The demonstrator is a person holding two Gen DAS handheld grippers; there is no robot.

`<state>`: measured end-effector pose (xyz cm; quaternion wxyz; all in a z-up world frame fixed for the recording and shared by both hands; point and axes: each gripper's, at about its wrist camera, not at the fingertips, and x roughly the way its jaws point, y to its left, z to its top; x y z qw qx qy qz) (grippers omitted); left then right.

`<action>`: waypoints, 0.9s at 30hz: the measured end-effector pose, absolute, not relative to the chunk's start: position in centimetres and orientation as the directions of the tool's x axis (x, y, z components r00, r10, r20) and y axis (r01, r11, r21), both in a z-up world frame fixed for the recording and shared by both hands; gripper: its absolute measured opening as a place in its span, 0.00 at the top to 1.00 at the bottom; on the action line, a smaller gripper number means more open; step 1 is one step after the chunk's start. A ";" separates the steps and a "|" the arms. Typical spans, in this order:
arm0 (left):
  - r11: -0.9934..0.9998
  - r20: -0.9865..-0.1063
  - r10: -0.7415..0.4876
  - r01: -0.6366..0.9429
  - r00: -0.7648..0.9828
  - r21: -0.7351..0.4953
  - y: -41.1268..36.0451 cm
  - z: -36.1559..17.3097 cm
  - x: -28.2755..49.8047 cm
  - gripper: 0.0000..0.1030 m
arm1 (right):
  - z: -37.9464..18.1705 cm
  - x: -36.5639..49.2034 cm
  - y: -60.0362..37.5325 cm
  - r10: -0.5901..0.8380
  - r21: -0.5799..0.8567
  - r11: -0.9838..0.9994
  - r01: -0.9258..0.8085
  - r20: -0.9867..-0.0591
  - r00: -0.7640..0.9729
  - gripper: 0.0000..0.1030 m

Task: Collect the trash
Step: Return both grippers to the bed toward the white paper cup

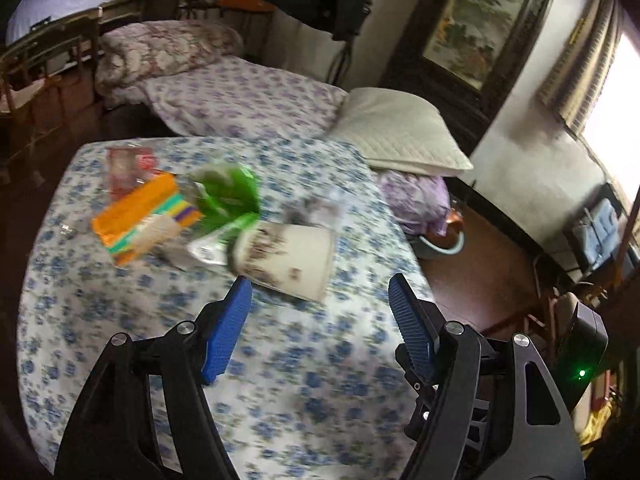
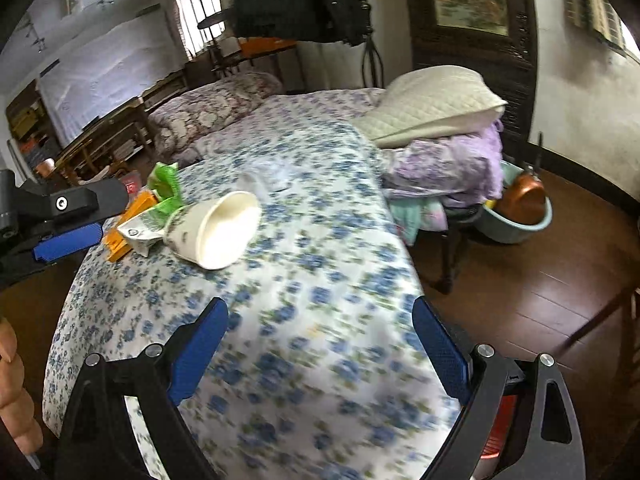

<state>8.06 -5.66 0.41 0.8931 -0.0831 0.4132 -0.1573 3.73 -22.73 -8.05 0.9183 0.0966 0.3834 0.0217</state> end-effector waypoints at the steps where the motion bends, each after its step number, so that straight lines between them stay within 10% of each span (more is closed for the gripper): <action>1: 0.940 -0.713 -0.341 0.205 0.612 -0.273 -5.1 0.4 8.2 0.33 | -8.2 4.0 -22.4 0.121 0.196 0.980 0.027 -0.702 0.702 0.11; 20: 0.985 -0.787 -0.098 -0.051 0.609 -0.162 3.7 -3.1 11.9 0.23 | -8.3 9.2 -16.5 0.275 0.212 0.961 -0.177 -0.679 0.680 0.12; 27: 0.986 -0.799 -0.070 -0.079 0.597 -0.144 4.8 -3.7 12.3 0.23 | -8.4 11.1 -14.6 0.302 0.168 0.950 -0.261 -0.694 0.653 0.31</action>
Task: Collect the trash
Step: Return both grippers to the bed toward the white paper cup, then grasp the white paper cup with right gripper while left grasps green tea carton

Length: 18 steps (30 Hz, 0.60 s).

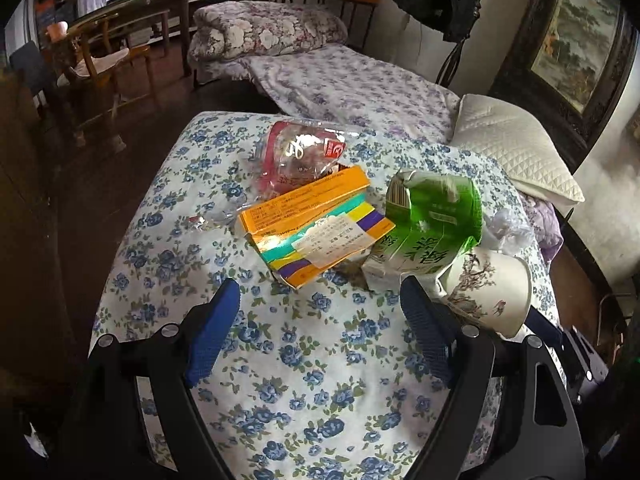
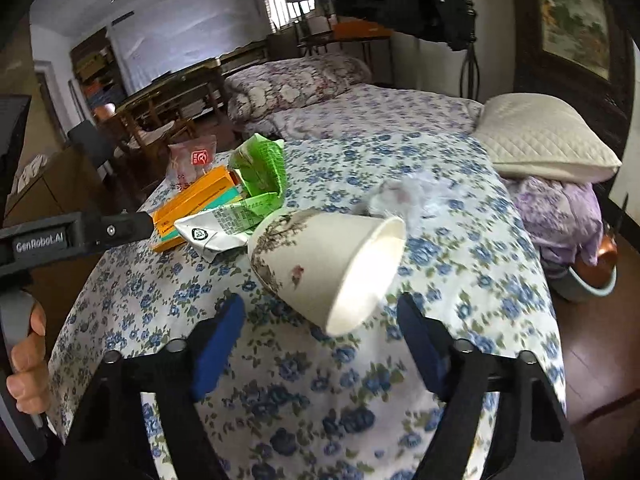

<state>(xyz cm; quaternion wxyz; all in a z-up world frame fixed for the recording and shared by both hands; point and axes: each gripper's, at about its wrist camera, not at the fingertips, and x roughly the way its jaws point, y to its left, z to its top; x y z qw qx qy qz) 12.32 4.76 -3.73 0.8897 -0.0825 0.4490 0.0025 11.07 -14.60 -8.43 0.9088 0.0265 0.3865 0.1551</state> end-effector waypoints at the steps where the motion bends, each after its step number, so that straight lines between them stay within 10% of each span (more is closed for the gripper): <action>1: 0.987 -0.802 -0.071 -0.072 0.593 -0.141 4.7 -3.9 12.4 0.23 | -8.4 11.4 -14.5 0.302 0.166 0.951 -0.262 -0.693 0.655 0.33; 6: 0.991 -0.801 -0.072 -0.046 0.594 -0.122 4.1 -3.9 12.2 0.23 | -8.9 12.5 -14.6 0.339 0.215 0.939 -0.267 -0.702 0.626 0.40; 11: 0.992 -0.804 -0.075 -0.035 0.590 -0.119 3.5 -4.0 12.3 0.23 | -8.8 12.1 -14.3 0.369 0.216 0.925 -0.312 -0.702 0.609 0.91; 18: 0.992 -0.797 -0.099 -0.008 0.596 -0.129 2.5 -3.7 11.9 0.23 | -7.9 9.0 -15.0 0.385 0.221 0.919 -0.327 -0.682 0.622 0.97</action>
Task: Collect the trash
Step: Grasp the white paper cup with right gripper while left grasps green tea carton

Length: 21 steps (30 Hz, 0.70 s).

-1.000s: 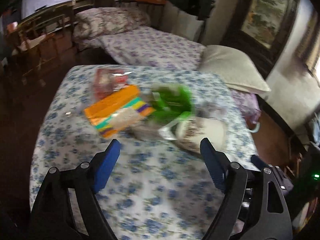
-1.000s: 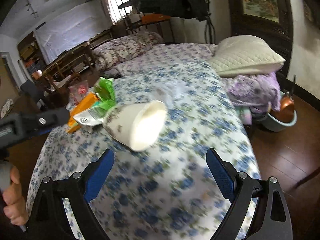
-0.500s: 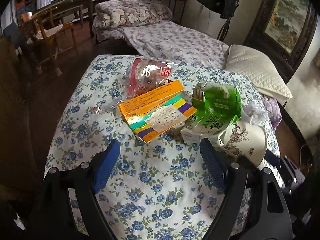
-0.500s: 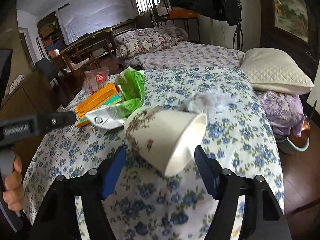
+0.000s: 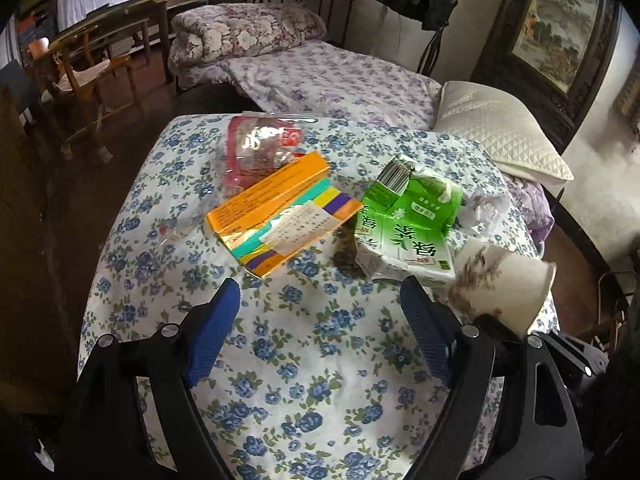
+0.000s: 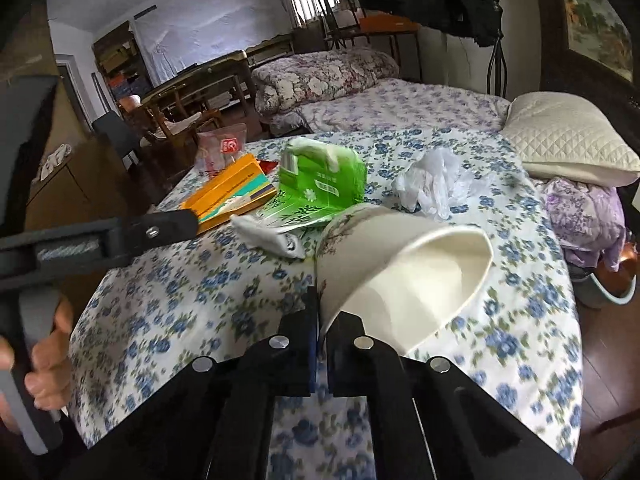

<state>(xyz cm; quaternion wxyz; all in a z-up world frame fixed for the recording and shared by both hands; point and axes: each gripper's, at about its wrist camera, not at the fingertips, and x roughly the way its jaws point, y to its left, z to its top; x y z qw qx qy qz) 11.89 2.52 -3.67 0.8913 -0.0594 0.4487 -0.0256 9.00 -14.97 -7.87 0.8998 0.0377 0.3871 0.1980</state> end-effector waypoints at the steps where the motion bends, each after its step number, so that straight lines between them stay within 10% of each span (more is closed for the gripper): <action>1: 0.992 -0.793 -0.103 -0.001 0.600 -0.129 2.3 -3.6 11.8 0.23 | -7.5 8.4 -15.4 0.380 0.226 0.922 -0.314 -0.680 0.627 0.97; 21: 0.990 -0.816 -0.139 0.099 0.561 -0.100 -4.6 -6.6 15.2 0.22 | -8.2 6.2 -20.0 0.380 0.299 0.925 -0.234 -0.703 0.601 0.92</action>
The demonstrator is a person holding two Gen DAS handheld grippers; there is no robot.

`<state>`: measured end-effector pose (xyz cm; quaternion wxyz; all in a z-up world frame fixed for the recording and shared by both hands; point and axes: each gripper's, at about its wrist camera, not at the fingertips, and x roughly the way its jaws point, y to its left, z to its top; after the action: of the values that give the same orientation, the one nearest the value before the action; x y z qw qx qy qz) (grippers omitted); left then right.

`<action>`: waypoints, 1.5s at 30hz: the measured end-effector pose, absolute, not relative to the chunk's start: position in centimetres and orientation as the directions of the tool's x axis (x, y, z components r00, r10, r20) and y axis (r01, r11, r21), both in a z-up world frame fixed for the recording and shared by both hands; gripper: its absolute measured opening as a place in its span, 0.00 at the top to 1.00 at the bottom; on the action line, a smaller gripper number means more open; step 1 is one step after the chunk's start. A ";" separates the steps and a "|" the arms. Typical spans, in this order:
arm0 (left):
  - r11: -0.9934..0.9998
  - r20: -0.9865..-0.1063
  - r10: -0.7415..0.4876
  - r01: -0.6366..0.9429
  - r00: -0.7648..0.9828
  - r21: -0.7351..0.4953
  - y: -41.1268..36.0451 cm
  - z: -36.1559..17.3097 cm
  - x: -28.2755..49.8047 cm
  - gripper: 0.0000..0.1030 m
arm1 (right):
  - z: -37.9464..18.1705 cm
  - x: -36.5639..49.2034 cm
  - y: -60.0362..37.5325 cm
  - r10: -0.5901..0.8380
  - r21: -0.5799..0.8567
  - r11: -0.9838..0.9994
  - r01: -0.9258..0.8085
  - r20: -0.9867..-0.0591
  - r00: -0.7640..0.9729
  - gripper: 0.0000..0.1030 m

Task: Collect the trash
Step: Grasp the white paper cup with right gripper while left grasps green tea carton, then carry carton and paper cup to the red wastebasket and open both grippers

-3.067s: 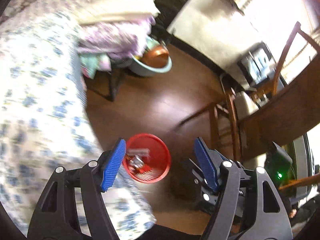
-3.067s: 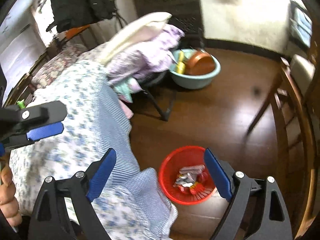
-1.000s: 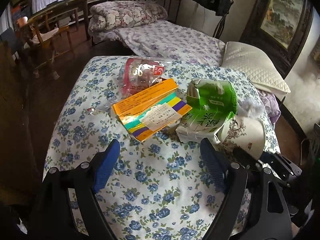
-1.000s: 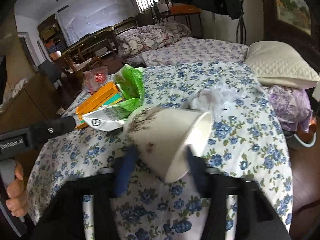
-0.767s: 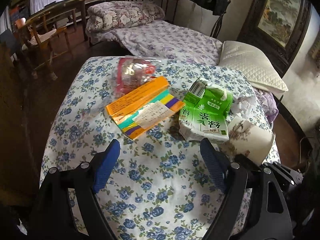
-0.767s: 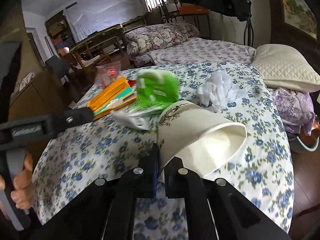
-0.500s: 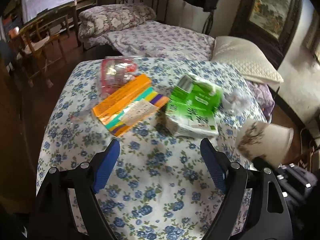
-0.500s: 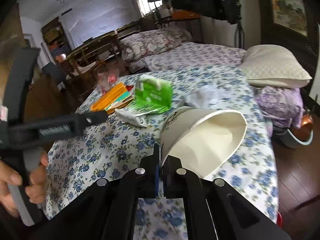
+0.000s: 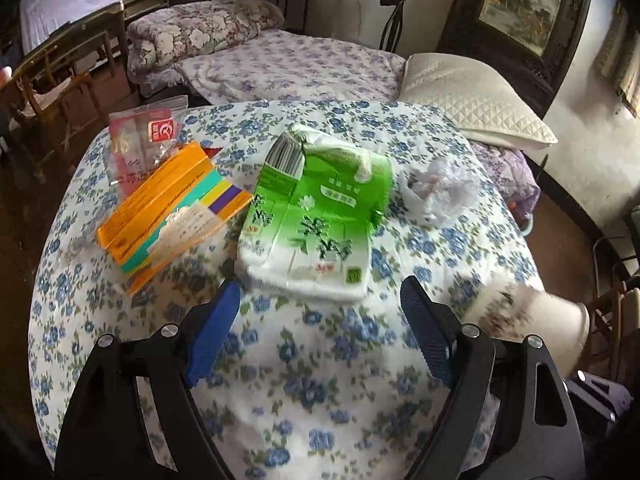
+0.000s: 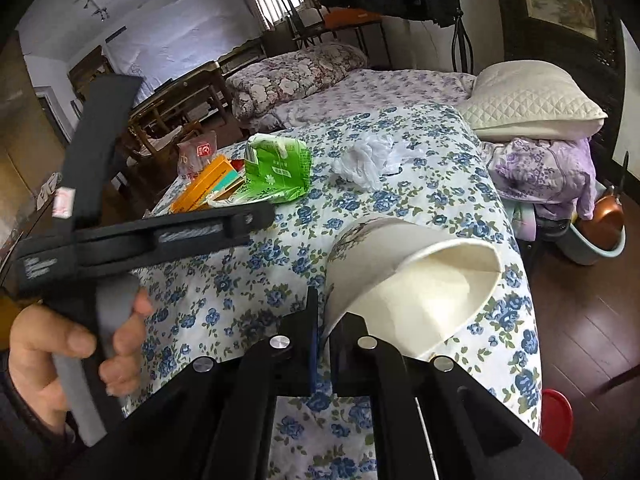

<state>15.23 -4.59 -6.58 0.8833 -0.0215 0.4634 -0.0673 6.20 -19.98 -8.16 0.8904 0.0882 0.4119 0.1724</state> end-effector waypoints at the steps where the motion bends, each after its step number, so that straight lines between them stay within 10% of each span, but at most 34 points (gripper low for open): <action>1: 0.991 -0.818 -0.135 0.091 0.560 -0.101 -4.6 -6.7 15.6 0.22 | -8.1 6.3 -20.1 0.381 0.302 0.924 -0.233 -0.702 0.602 0.83; 4: 0.993 -0.824 -0.118 0.053 0.554 -0.107 -4.5 -7.3 16.7 0.22 | -8.0 6.3 -20.6 0.380 0.313 0.924 -0.219 -0.692 0.614 0.53; 14: 0.990 -0.805 -0.140 0.096 0.577 -0.103 -4.8 -7.0 16.6 0.45 | -8.4 6.8 -21.2 0.392 0.360 0.915 -0.183 -0.677 0.624 0.54; 17: 0.988 -0.785 -0.146 0.130 0.602 -0.083 -4.8 -6.0 15.5 0.45 | -8.4 6.8 -21.0 0.393 0.356 0.915 -0.191 -0.674 0.625 0.61; 21: 0.987 -0.778 -0.155 0.136 0.609 -0.090 -4.0 -5.2 14.2 0.45 | -8.1 6.7 -20.8 0.376 0.334 0.923 -0.191 -0.673 0.637 0.97; 45: 0.908 -0.717 -0.382 0.383 0.583 -0.173 -14.2 -1.5 8.2 0.45 | -4.9 -2.1 -32.3 0.181 0.342 0.939 0.046 -0.600 0.779 0.97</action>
<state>8.19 -14.24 -1.46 0.8898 0.0001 0.4026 -0.2150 -2.06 -32.28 -4.92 0.9275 0.1713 0.3303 0.0364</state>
